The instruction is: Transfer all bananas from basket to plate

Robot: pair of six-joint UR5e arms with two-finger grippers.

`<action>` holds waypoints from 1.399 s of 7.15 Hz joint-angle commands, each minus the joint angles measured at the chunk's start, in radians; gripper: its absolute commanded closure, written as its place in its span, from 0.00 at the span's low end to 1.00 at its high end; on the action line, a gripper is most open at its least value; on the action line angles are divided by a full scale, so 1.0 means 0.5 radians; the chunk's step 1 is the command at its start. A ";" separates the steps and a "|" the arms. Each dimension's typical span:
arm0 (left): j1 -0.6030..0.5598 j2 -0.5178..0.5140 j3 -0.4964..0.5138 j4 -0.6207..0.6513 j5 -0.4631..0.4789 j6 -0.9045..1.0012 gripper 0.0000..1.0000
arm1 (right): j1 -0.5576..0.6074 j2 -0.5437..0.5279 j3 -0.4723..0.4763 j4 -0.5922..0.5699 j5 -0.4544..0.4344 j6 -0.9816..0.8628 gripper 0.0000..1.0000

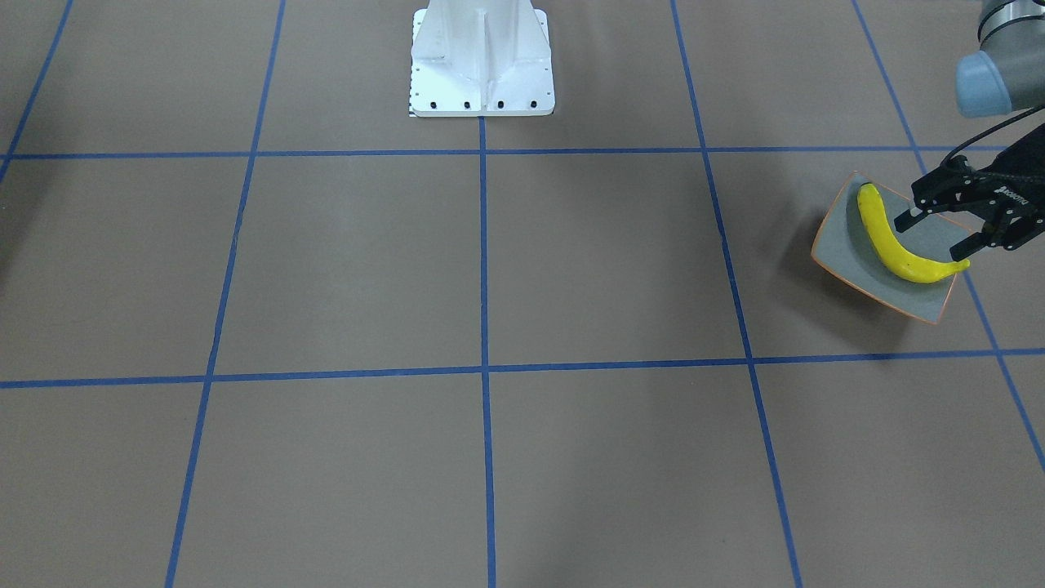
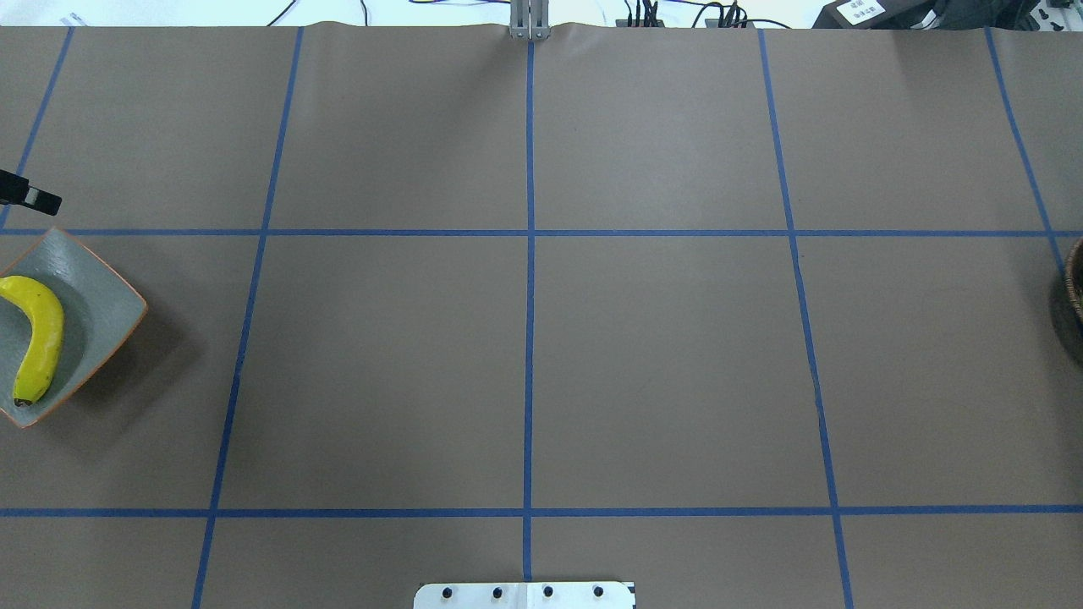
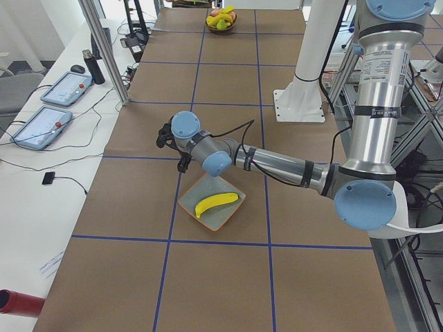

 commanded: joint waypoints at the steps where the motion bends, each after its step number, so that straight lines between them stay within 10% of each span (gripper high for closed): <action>1: -0.002 0.011 0.000 -0.007 -0.002 0.000 0.00 | 0.036 -0.128 0.106 0.007 0.014 -0.240 0.00; 4: -0.002 0.017 -0.006 -0.014 -0.005 0.000 0.00 | 0.029 -0.227 0.125 0.056 -0.314 -0.781 0.00; 10: -0.002 0.029 -0.034 -0.011 -0.009 -0.034 0.00 | -0.050 -0.331 0.119 0.147 -0.326 -0.689 0.00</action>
